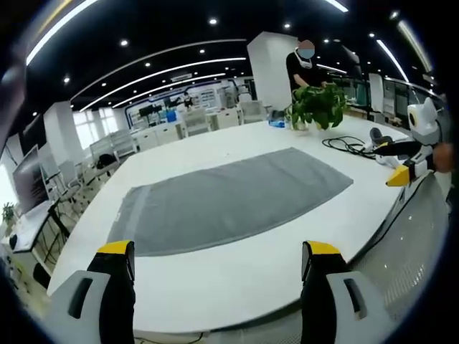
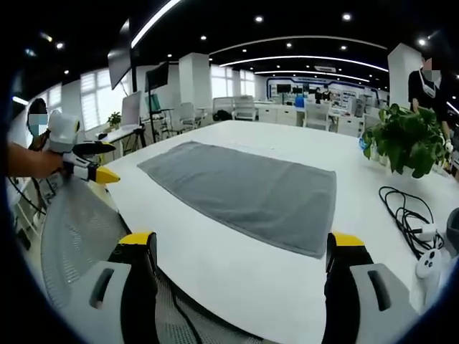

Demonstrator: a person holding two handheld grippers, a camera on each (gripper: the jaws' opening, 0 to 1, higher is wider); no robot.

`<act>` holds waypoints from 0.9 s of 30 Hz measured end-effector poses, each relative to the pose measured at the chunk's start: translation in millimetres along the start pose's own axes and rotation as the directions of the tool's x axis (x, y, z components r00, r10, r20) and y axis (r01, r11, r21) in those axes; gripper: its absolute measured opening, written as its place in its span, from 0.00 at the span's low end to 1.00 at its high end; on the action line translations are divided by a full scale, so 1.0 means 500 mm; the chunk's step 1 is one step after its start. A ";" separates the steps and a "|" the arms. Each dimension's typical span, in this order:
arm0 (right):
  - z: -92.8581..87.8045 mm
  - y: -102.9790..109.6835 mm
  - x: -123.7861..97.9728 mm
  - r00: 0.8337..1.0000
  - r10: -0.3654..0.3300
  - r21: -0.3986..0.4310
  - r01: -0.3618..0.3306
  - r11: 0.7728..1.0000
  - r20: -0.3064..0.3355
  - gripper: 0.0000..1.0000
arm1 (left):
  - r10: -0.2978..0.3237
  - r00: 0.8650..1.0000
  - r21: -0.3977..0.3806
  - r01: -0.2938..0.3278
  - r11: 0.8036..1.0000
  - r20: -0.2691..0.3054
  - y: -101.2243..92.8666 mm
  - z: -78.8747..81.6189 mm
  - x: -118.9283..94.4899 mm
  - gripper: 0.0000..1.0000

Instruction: Fold the towel on the table until its edges align and the towel forms a compact rectangular stack.

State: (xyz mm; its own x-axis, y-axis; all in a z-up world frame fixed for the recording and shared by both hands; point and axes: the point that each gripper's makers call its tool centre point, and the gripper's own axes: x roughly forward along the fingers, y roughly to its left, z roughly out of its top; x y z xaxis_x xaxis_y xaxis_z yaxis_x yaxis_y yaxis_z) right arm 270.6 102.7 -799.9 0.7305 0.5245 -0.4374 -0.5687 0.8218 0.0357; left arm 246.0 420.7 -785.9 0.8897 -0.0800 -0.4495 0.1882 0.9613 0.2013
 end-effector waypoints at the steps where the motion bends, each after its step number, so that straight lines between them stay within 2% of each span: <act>1: 0.001 -0.001 0.000 1.000 -0.001 0.001 0.001 1.000 0.001 0.99 | -0.002 1.000 0.002 0.002 1.000 0.002 0.000 0.001 0.003 0.99; 13: 0.006 -0.018 0.001 1.000 -0.003 0.002 0.003 1.000 0.006 0.99 | -0.011 1.000 0.002 0.011 1.000 0.015 -0.012 0.018 0.009 0.99; 20: 0.014 -0.029 0.002 1.000 -0.006 0.005 0.006 1.000 0.016 0.99 | -0.038 0.999 0.024 0.038 0.999 0.006 -0.036 0.024 0.017 0.99; 27: 0.021 -0.041 -0.006 0.999 -0.032 0.021 0.032 0.999 0.024 0.99 | -0.078 0.997 0.031 0.077 0.997 0.020 -0.063 0.048 0.023 0.99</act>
State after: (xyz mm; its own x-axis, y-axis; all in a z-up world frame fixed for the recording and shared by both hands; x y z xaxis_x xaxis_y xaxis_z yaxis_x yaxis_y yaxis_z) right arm 284.1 86.9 -790.0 0.7574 0.5030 -0.4163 -0.5372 0.8425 0.0407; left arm 260.6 382.9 -776.4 0.8804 -0.1598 -0.4465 0.2692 0.9435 0.1932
